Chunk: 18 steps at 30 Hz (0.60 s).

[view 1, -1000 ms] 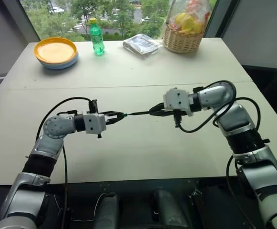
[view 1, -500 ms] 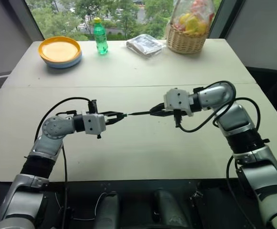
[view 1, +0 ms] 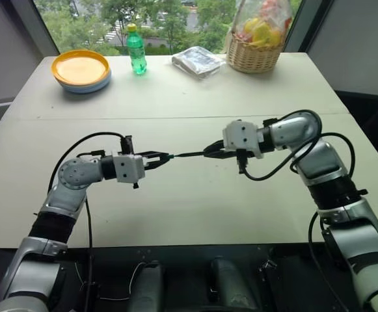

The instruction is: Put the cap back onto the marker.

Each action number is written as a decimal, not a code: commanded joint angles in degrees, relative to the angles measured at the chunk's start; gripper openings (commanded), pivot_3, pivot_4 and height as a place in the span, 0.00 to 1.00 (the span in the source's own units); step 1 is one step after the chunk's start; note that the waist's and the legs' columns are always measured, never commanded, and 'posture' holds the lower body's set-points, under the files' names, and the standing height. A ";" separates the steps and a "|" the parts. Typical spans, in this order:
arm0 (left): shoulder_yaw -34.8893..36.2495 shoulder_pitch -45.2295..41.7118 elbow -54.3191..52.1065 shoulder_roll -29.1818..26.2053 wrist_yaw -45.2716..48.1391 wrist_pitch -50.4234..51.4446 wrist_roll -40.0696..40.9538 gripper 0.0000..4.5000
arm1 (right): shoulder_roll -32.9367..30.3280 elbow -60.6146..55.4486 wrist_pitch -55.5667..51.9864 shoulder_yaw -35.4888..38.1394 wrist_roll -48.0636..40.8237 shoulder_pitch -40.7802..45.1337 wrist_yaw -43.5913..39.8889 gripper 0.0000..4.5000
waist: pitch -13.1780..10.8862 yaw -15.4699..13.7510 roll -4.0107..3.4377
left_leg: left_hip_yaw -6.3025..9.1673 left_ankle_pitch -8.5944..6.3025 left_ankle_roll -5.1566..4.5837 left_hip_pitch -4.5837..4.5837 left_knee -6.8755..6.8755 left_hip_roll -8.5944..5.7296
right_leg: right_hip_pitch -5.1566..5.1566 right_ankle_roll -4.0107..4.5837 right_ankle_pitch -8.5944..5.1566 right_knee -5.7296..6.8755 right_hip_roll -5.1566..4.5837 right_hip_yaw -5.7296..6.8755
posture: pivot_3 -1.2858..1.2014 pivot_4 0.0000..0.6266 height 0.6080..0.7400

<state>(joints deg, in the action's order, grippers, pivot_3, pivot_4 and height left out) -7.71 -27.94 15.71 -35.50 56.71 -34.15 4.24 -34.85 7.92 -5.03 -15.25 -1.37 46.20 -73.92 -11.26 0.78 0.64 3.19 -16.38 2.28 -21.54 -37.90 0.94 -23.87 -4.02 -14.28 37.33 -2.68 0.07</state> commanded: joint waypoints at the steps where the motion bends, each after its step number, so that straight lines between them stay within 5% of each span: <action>1: 0.75 -1.23 -0.70 0.46 0.18 1.10 2.37 0.00 | 0.13 -2.96 -0.44 0.51 -1.32 0.58 0.23 0.01 | 0.00 0.00 0.00 | 0.00 0.00 0.00 0.00 0.00 0.00 | 0.00 0.00 0.00 0.00 0.00 0.00 | 0.52 0.24 1.00; 18: -0.44 -1.95 -2.20 2.21 4.24 3.91 4.75 0.00 | 0.65 -5.88 -2.19 0.03 -1.83 0.07 0.12 0.01 | 0.00 0.04 0.00 | 0.00 0.00 0.00 0.00 0.00 0.00 | 0.00 0.00 0.00 0.00 0.01 0.00 | 0.52 0.24 1.00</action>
<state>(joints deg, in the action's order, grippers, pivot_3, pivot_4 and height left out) -7.87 -29.09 15.52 -33.51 60.66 -30.34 8.13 -34.82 4.97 -7.69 -15.31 -1.37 45.73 -73.63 -11.25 0.82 0.64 3.19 -16.38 2.28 -21.54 -37.91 0.94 -23.87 -4.02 -14.28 37.33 -2.68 0.07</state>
